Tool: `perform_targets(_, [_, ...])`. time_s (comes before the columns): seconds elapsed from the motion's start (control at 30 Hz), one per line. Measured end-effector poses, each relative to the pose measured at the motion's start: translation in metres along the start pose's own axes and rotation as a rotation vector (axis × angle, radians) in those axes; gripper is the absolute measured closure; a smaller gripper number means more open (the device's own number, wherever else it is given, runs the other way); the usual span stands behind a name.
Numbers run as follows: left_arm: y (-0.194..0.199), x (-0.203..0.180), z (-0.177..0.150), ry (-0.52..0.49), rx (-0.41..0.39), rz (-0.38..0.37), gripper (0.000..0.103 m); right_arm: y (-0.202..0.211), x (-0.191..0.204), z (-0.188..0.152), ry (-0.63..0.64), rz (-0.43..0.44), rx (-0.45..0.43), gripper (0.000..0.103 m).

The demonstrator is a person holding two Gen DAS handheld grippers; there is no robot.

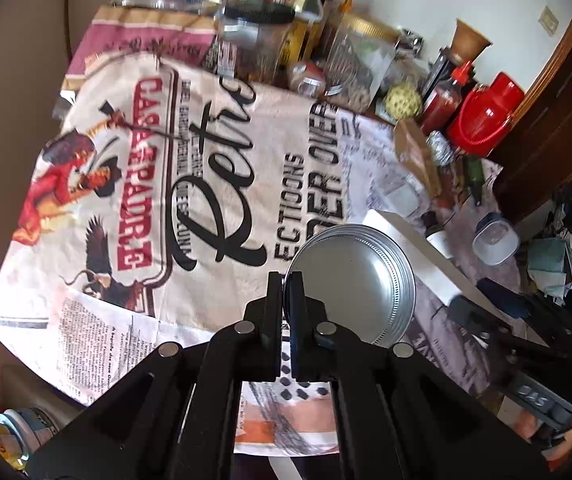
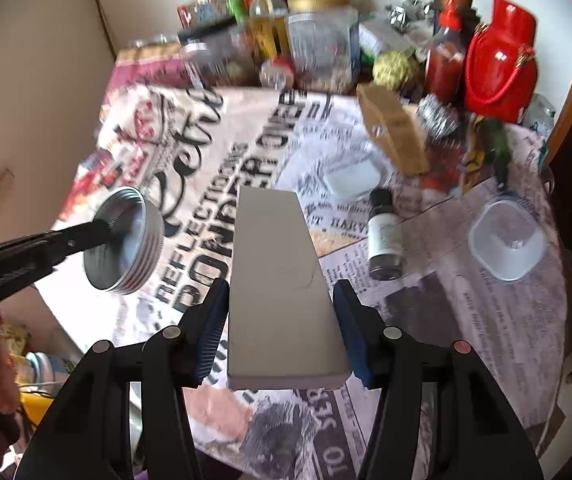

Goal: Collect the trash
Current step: 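Carry the tin lid and white box with both grippers over the bucket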

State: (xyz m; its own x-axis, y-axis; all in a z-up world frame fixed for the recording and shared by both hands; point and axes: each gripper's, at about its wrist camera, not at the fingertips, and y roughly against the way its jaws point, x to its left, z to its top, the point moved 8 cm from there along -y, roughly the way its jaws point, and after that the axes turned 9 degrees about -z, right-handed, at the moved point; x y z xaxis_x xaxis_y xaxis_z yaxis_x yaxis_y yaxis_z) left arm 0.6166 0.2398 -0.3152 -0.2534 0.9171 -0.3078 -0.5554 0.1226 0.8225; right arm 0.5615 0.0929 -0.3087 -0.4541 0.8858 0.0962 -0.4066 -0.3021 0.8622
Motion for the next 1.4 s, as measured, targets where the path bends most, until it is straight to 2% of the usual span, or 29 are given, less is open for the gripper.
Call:
perform_targets(0.17, [0.027,-0.026,0.004,-0.003,-0.066,0.002,0.102,0.041,-0.017,0.006,-0.033,0.012,-0.073,0.053])
perform_targets(0.43, [0.078,-0.081,-0.007,-0.026,-0.184,-0.006,0.102,0.118,-0.060,0.008,-0.033,-0.058,-0.223,0.053])
perform_targets(0.73, [0.123,-0.122,-0.033,-0.063,-0.236,-0.019,0.102,0.179,-0.083,-0.007,-0.044,-0.073,-0.307,0.054])
perform_targets(1.1, [0.188,-0.121,-0.071,-0.144,-0.287,-0.088,0.102,0.237,-0.058,-0.050,-0.105,-0.114,-0.381,0.054])
perform_targets(1.23, [0.208,-0.105,-0.100,-0.181,-0.262,-0.110,0.102,0.254,-0.037,-0.078,-0.133,-0.140,-0.397,0.054])
perform_targets(1.4, [0.231,-0.081,-0.141,-0.207,-0.245,-0.111,0.102,0.258,-0.001,-0.124,-0.179,-0.135,-0.370,0.054])
